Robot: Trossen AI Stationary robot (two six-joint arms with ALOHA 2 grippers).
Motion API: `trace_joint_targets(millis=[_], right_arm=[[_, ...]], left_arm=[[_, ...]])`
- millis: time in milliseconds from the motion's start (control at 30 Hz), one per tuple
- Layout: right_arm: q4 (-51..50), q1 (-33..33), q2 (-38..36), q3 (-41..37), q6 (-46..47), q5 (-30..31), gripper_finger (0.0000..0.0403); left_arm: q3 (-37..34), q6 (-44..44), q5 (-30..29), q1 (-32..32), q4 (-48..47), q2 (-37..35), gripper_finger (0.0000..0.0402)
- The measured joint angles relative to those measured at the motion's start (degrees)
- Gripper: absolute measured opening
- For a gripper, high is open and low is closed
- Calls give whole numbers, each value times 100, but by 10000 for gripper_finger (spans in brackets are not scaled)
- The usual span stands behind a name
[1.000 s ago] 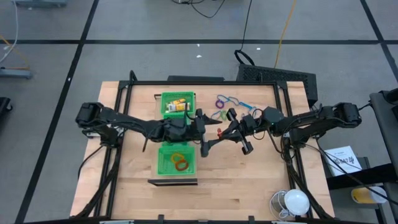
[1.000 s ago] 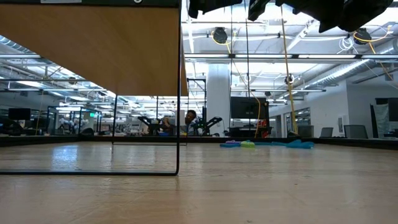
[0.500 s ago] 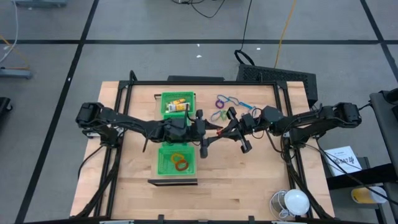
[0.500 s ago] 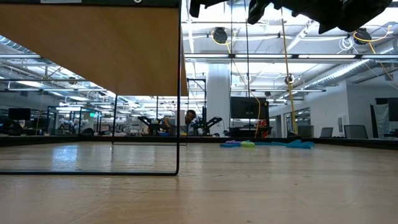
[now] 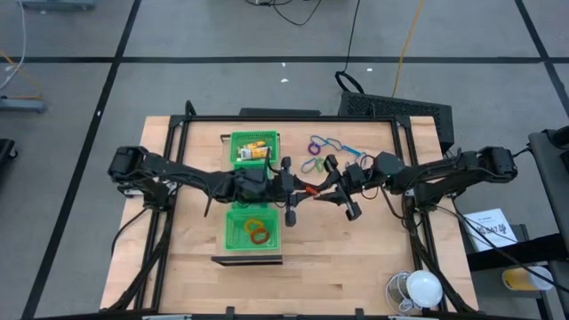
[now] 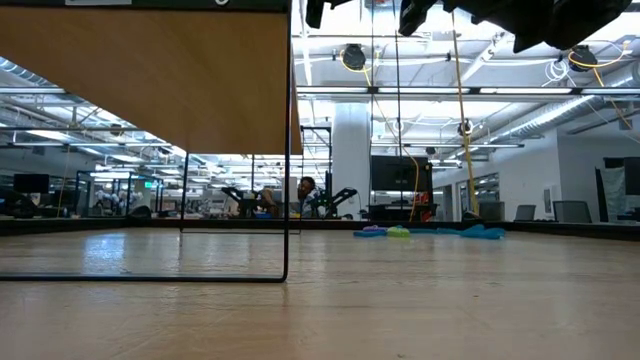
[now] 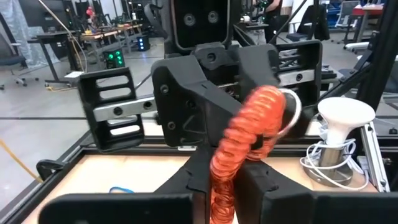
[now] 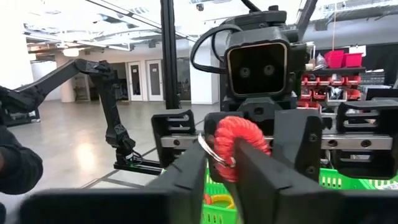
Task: Pick & Place Office Desk Supplies
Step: Put the orange spring rubber band into the bottom green bin on the shelf
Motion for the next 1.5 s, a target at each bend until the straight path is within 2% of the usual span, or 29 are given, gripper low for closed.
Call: trace_joint_targets(millis=[233,433,667,733,900,1100,1300,1500], right_arm=[[-864,-68,-566,0,-22,11,194],[-2197,-276,-1368,-11,-20,58,243],[-3303,-378,-1996,-12,-19,163,247],[-3439,-372,-2092,-9,-20,217,243],[-3515,-375,-2129,-9,-20,219,234],[-3571,-375,-2093,-9,-122,222,231],[-3580,-375,-2096,-9,-127,222,231],[-3580,-375,-2096,-9,-127,222,226]], left_arm=[[2,-2,-18,-17,-149,-138,47],[8,-177,410,-24,-1224,-724,41],[7,-685,1497,-306,-3314,-1447,46],[-1,-877,1502,-525,-3969,-1534,39],[-2,-1476,1129,-1079,-4867,-1574,43],[-2,-1826,487,-1433,-5085,-1570,60],[-2,-1842,454,-1488,-5085,-1568,62],[-2,-2288,406,-1404,-5171,-1568,65]])
